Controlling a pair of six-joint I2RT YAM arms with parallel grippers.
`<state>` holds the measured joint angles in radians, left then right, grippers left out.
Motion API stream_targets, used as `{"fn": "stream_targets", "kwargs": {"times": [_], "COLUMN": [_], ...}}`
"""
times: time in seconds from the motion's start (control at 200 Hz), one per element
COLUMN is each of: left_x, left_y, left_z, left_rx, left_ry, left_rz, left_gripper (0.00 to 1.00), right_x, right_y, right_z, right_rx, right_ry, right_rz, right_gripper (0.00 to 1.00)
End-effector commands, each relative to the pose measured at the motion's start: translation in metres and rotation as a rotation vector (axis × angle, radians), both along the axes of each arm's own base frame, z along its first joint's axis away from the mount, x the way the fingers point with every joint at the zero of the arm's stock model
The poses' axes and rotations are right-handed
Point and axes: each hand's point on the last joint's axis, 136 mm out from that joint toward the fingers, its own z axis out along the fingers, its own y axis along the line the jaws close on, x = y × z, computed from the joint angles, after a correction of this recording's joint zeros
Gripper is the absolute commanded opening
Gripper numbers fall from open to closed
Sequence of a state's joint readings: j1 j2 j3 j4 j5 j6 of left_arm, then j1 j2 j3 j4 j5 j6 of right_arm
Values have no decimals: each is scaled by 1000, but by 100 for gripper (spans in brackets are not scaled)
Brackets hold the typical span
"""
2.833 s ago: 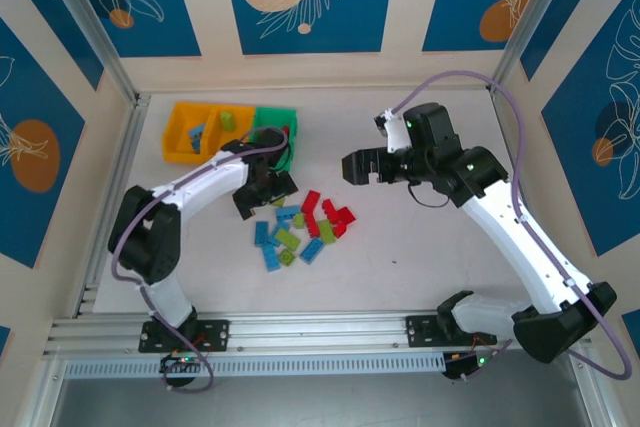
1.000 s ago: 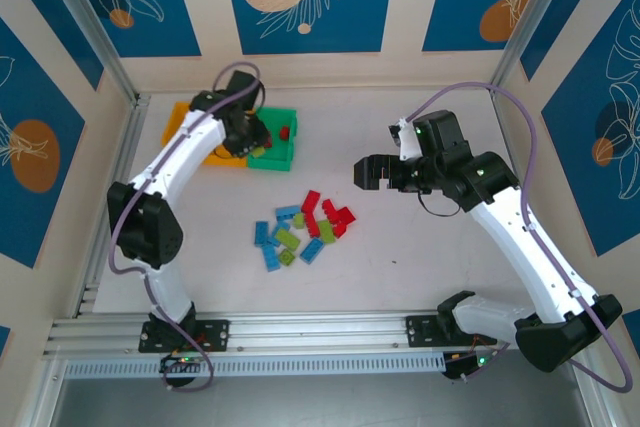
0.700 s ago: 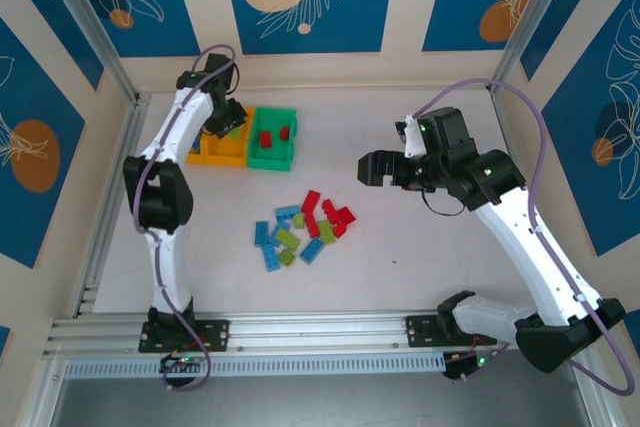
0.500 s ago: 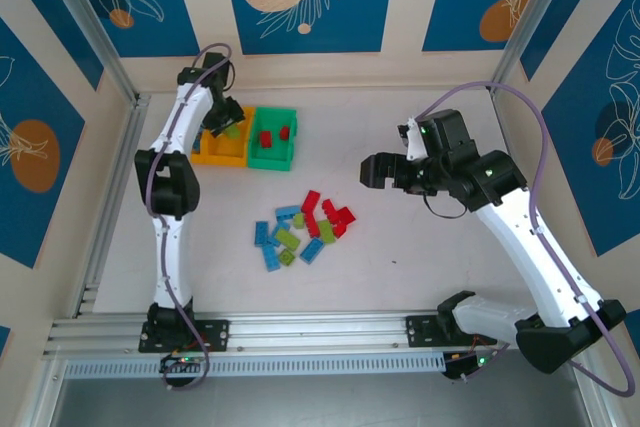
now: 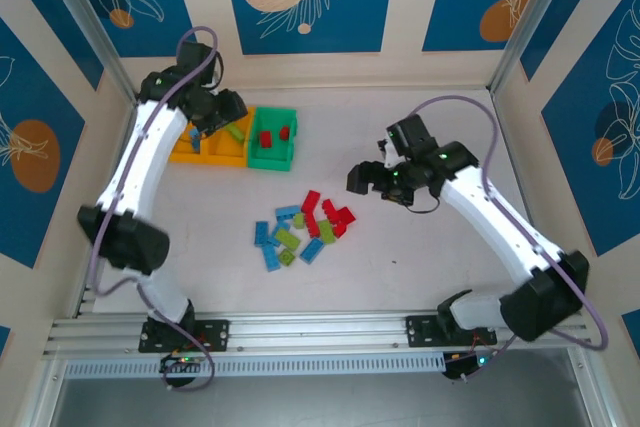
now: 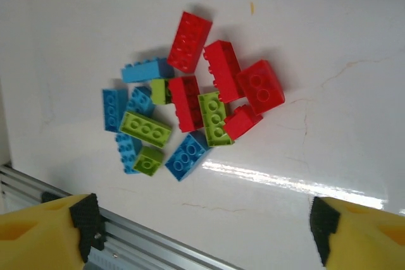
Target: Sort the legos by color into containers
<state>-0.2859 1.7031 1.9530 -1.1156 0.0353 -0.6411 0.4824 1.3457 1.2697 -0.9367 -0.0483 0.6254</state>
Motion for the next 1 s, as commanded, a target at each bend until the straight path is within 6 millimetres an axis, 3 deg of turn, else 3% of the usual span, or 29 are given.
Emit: {"fn": "stream_targets", "kwargs": {"times": [0.0, 0.165, 0.34, 0.51, 0.61, 0.655, 0.84, 0.93, 0.995], "left_x": [-46, -110, -156, -170, -171, -170, -165, -160, -156], "left_y": [-38, -64, -64, -49, -43, -42, -45, -41, -39], "left_z": [10, 1, -21, -17, -16, -16, -18, -16, -12], "left_rx": [43, 129, 216, 242, 256, 255, 252, 268, 275], "left_ry": [-70, -128, -141, -186, -207, -210, -225, -242, -264], "left_rz": [-245, -511, -712, -712, -686, -681, -672, -635, -606], "left_gripper": [52, 55, 67, 78, 83, 85, 92, 95, 100], "right_x": [5, 33, 56, 61, 60, 59, 60, 66, 73], "right_y": [27, 47, 68, 77, 79, 82, 83, 84, 85], "right_z": [-23, -65, -107, -146, -160, -165, -164, -140, -109], "right_rx": [-7, -212, -295, -358, -374, -375, -390, -374, -345], "right_ry": [13, -71, -39, 12, 37, 38, 46, 6, -54], "right_rz": [108, 238, 300, 347, 367, 388, 425, 411, 380], "right_gripper": [83, 77, 76, 58, 55, 48, 24, 20, 19]}}
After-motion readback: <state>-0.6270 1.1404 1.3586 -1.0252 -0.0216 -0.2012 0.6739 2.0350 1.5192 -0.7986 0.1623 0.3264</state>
